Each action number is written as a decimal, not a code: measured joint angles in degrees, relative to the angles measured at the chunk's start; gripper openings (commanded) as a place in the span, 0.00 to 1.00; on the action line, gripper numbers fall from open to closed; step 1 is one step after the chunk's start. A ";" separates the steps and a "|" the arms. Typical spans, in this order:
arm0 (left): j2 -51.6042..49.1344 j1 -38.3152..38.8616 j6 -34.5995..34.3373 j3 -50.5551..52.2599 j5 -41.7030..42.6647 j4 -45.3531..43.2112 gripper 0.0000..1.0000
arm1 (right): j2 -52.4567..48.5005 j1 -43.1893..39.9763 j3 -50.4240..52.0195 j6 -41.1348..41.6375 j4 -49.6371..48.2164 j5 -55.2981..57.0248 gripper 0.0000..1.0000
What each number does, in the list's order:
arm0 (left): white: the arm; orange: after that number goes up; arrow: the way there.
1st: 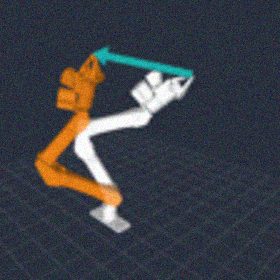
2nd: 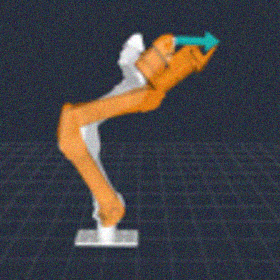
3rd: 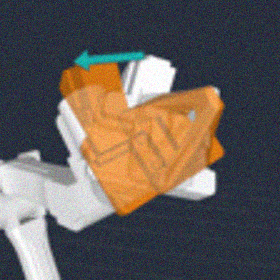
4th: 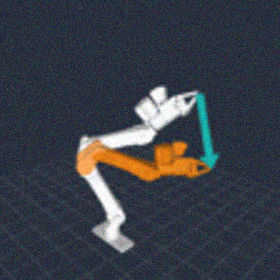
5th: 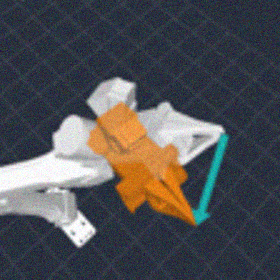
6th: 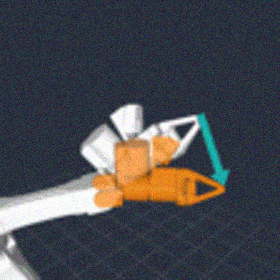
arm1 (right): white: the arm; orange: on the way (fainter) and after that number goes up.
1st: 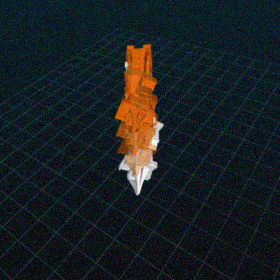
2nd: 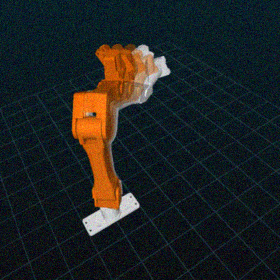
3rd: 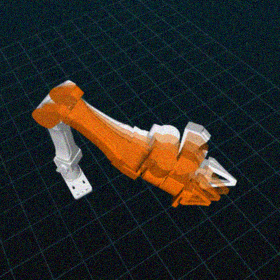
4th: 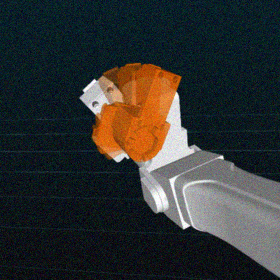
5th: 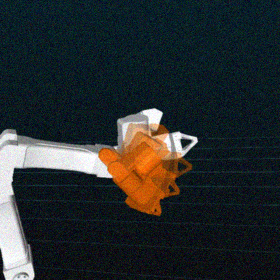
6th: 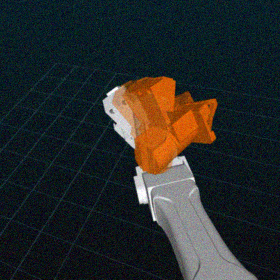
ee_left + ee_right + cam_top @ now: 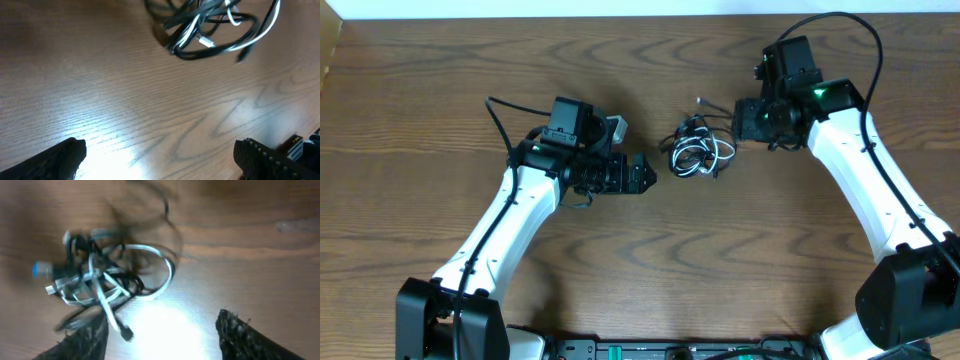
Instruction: Untangle cables
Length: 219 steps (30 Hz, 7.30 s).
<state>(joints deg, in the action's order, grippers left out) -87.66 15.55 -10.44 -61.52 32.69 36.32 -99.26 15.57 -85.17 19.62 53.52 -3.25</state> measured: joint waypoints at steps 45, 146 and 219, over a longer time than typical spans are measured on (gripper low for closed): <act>5.05 19.50 -12.09 -0.94 -18.43 -21.29 0.08 | 0.72 -2.29 0.04 -27.61 12.44 -26.71 0.90; 2.12 7.06 5.33 -0.98 -9.75 -2.73 0.75 | 1.14 -2.56 13.27 -9.64 -5.97 4.04 0.01; 4.11 4.20 -14.75 -0.83 -14.14 -12.28 0.08 | 2.78 -1.66 13.25 2.45 -3.96 9.77 0.01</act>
<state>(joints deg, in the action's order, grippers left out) -83.55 19.75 -25.19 -62.35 18.55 24.03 -96.49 13.91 -71.92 22.06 49.56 6.52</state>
